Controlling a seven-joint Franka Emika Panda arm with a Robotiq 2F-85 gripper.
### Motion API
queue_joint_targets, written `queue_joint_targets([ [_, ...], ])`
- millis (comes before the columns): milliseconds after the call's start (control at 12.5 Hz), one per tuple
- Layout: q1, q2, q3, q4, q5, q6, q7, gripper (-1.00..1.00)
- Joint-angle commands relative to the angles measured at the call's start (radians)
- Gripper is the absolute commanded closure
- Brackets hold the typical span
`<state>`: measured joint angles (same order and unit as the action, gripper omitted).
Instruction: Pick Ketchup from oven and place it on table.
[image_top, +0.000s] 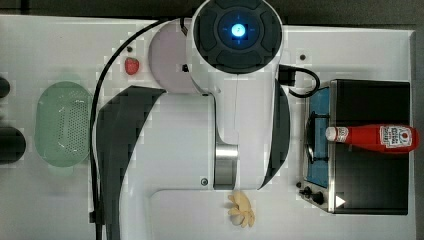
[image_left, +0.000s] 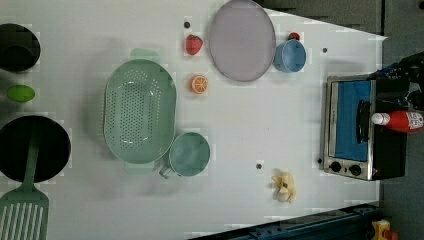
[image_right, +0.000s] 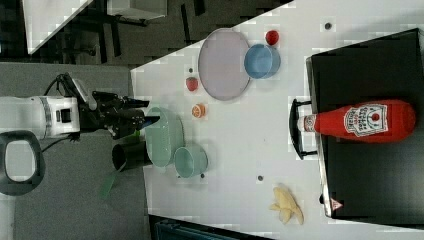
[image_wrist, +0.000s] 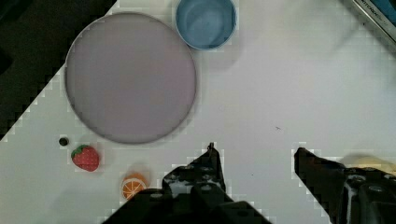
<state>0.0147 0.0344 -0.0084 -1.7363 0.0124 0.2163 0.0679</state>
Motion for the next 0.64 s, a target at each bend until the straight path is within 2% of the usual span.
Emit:
queue_joint_targets([
  [80, -0.135, -0.174, 0.019, -0.068, -0.021, -0.117, -0.044, -0.49],
  [160, -0.137, -0.168, 0.006, -0.068, -0.021, -0.117, -0.044, -1.00],
  [400, -0.149, -0.141, -0.056, -0.068, -0.022, -0.114, -0.044, -1.00],
  [640, -0.155, -0.087, -0.175, -0.068, -0.022, -0.095, -0.044, -1.00],
])
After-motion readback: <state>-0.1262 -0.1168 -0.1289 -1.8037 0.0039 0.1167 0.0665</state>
